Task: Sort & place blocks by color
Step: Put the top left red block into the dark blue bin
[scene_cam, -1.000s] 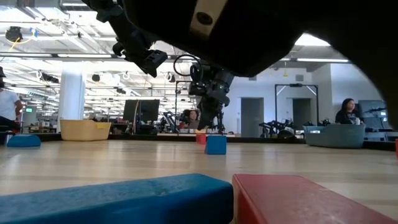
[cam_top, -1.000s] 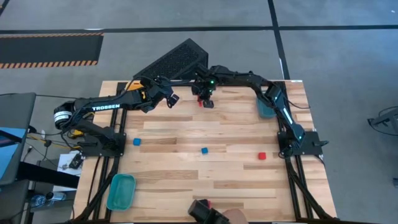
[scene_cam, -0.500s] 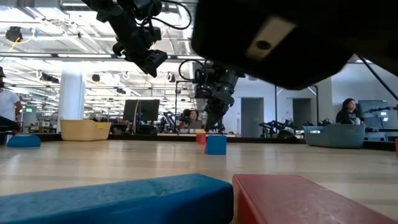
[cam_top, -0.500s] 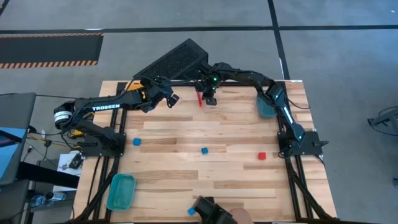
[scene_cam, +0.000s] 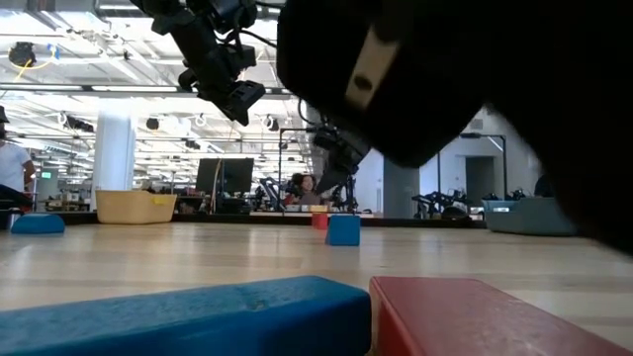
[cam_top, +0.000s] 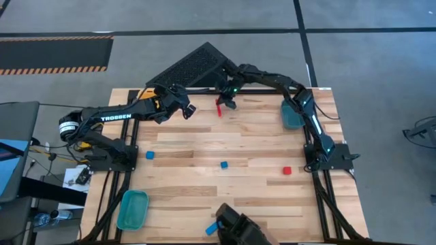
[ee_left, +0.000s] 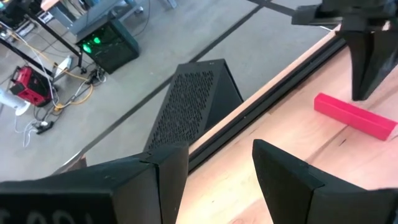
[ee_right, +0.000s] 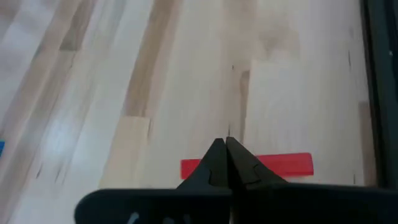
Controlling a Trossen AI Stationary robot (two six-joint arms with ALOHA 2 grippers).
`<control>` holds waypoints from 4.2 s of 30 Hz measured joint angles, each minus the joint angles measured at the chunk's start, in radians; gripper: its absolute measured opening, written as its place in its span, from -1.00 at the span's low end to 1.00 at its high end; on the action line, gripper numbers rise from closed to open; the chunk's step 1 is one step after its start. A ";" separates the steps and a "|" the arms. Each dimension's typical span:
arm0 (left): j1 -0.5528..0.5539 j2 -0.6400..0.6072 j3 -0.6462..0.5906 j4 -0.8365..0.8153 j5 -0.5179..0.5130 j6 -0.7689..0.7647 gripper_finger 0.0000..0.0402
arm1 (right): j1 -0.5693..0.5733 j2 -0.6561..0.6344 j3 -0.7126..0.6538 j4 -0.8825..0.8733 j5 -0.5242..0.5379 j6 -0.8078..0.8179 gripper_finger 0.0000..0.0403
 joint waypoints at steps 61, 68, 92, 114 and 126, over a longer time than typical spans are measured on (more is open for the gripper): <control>-0.033 0.000 0.000 -0.212 -0.123 -0.102 -0.14 | 0.049 -0.457 -0.411 -0.159 0.420 0.440 -0.75; -0.016 0.000 -0.062 -0.069 -0.111 -0.047 -0.14 | -0.004 -0.683 -0.811 0.293 0.518 0.510 -0.45; 0.191 0.105 -0.298 0.655 0.449 -0.051 -0.14 | 0.002 -0.478 -0.918 0.477 0.642 0.590 -0.34; 0.163 0.214 -0.288 0.726 0.553 0.022 -0.14 | 0.112 -1.023 -1.006 -0.192 1.274 1.008 -0.74; 0.101 0.112 -0.288 0.716 0.551 0.026 -0.14 | -0.043 -1.092 -1.286 -0.027 1.146 1.101 -0.70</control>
